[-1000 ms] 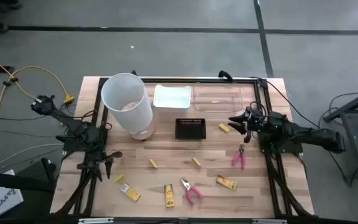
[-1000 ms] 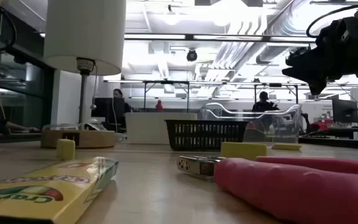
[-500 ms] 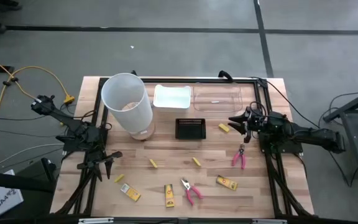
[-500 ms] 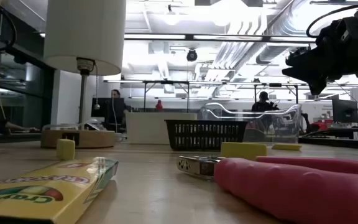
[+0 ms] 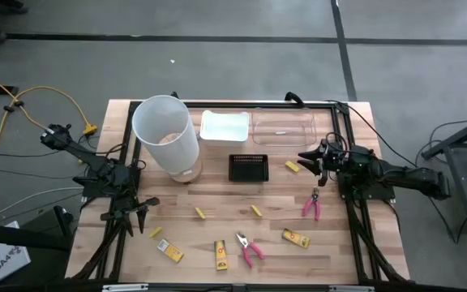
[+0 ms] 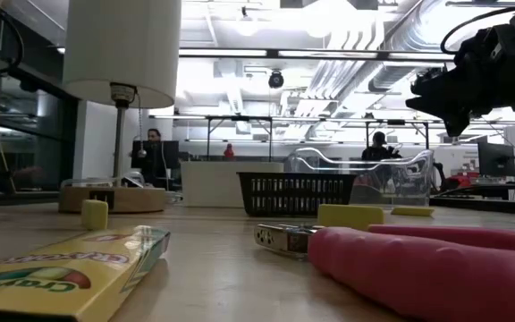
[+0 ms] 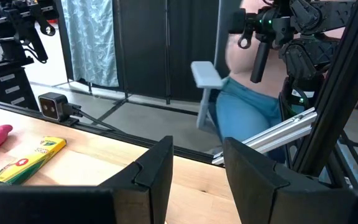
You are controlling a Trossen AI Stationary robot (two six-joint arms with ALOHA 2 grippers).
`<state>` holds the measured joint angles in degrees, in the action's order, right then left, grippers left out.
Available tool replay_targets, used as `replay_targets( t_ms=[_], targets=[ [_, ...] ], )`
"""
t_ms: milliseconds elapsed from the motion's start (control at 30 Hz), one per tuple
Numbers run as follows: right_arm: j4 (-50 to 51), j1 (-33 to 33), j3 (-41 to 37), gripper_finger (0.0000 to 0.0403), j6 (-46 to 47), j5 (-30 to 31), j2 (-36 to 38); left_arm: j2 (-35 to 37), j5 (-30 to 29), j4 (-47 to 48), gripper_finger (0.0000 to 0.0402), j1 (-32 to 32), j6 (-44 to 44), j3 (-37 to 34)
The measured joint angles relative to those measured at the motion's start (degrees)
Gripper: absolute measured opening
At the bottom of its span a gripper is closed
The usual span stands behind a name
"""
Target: Pick & Place School Supplies
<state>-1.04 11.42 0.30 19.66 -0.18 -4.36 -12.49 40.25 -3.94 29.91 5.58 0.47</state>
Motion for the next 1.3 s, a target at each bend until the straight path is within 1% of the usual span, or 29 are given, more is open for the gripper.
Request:
replay_targets(
  t_ms=[667,833,933,1033,1167,1300],
  targets=[
    [0.00,0.00,0.00,0.0133,-0.02,0.00,0.02,0.00,0.00,-0.05,0.0137,0.01,0.01,0.00],
    [-0.02,0.00,0.00,0.0133,-0.02,0.02,0.00,0.02,-0.18,-1.50,0.0137,0.02,0.60,0.00],
    [0.00,-0.02,0.01,0.0133,-0.01,0.01,0.02,0.02,-4.27,-3.40,0.0137,0.02,1.90,0.00],
    [0.00,0.00,0.00,0.0133,-0.01,0.01,0.02,0.02,-7.29,-4.40,0.0137,-0.01,-1.42,0.00],
    [0.00,-0.02,0.02,0.0133,-0.01,0.02,0.01,0.02,-7.55,-4.68,0.0137,0.00,-6.38,0.00],
    [-0.01,-0.01,0.01,0.0133,0.00,0.02,0.02,0.02,-8.26,-5.23,0.0137,-0.43,-8.54,0.00]
  ],
)
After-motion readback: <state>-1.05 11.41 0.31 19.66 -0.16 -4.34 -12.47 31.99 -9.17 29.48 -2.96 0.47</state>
